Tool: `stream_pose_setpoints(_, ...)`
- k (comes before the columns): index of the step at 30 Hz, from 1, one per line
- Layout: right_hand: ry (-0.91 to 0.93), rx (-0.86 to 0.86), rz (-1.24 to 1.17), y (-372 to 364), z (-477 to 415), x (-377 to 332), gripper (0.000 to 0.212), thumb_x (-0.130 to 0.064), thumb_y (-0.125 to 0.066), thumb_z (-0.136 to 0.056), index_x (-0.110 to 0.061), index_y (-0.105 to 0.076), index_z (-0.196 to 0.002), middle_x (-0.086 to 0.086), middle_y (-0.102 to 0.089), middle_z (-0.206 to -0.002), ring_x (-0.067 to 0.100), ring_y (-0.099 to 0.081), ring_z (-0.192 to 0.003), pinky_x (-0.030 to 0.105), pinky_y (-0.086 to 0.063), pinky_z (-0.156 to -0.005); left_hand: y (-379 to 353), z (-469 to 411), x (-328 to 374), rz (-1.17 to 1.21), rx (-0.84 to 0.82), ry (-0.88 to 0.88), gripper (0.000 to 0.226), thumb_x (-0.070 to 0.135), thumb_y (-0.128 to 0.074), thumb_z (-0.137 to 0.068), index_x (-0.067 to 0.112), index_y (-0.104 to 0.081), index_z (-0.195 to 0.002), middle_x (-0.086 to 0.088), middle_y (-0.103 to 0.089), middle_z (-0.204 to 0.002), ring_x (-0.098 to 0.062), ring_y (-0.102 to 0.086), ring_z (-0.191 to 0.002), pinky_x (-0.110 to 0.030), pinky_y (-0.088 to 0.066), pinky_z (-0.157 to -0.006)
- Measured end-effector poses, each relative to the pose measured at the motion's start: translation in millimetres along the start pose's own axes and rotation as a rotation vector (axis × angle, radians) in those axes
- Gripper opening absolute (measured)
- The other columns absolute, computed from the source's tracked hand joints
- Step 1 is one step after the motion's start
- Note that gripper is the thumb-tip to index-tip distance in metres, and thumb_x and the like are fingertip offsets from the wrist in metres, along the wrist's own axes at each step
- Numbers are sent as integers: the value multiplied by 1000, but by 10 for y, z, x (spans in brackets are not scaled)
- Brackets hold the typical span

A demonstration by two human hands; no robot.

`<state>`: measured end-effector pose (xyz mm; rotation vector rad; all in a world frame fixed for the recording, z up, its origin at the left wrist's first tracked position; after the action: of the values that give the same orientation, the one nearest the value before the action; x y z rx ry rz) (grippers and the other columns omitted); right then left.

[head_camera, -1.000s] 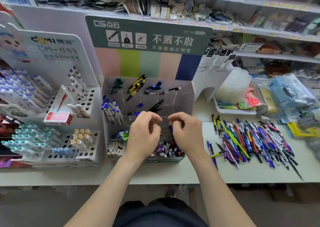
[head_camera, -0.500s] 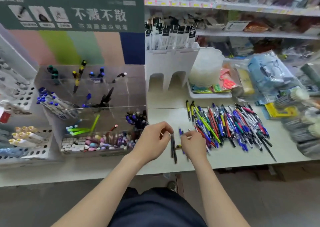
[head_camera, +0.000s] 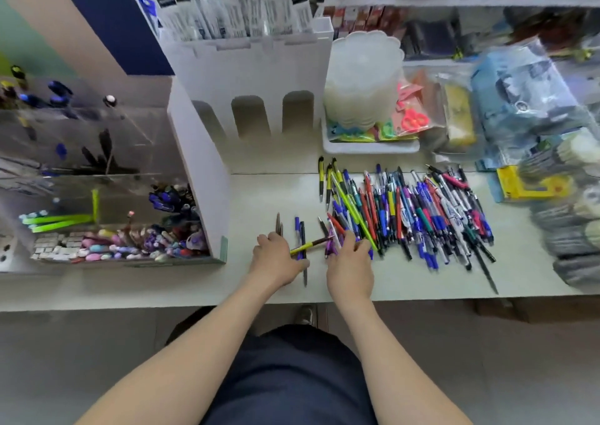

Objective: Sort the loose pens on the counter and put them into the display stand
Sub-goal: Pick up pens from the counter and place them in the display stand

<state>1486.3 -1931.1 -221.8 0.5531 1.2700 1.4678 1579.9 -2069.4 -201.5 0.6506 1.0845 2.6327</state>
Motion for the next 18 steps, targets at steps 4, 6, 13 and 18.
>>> stream_pose_setpoints(4, 79, -17, -47, -52, -84, 64, 66, 0, -56, -101, -20, -33, -159, 13, -51, -131, 29, -59, -100, 37, -50, -70, -157, -110, 136, 4, 85, 59, 97, 61, -81, -82, -2, -37, -141, -18, -43, -138, -37, -50, -127, -43, -51, -98)
stream_pose_setpoints(6, 121, -38, -86, -70, -126, 50, 63, -3, -55, -103, -20, -36, -161, 11, -59, -128, 29, -61, -105, 39, -53, -76, -208, -160, 185, -12, 132, 90, 97, 61, -81, -81, -1, -36, -140, -16, -43, -138, -36, -50, -127, -43, -52, -94)
stream_pose_setpoints(13, 289, 18, -142, -118, -134, -6, 46, -12, -64, -101, -16, -57, -146, 8, -62, -121, 27, -61, -98, 37, -53, -73, -337, -285, 203, 8, 220, 23, 58, 41, -68, -99, 4, -39, -132, -17, -45, -133, -39, -60, -114, -41, -43, -74)
stream_pose_setpoints(18, 198, 120, -132, -77, -244, 25, 43, -19, -64, -100, -9, -54, -140, 9, -54, -119, 23, -54, -101, 35, -52, -80, -309, -347, 219, 233, 232, 5, 42, 24, -66, -99, 2, -47, -129, -17, -47, -131, -36, -58, -108, -42, -49, -86)
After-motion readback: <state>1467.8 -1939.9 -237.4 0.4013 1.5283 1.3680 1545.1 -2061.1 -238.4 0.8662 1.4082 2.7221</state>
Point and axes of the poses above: each hand's wrist, its own z-axis away from the middle knuckle, its own y-axis out of the back of the hand, x = y × z, the point moved 2 cm from there along -z, towards the middle knuckle
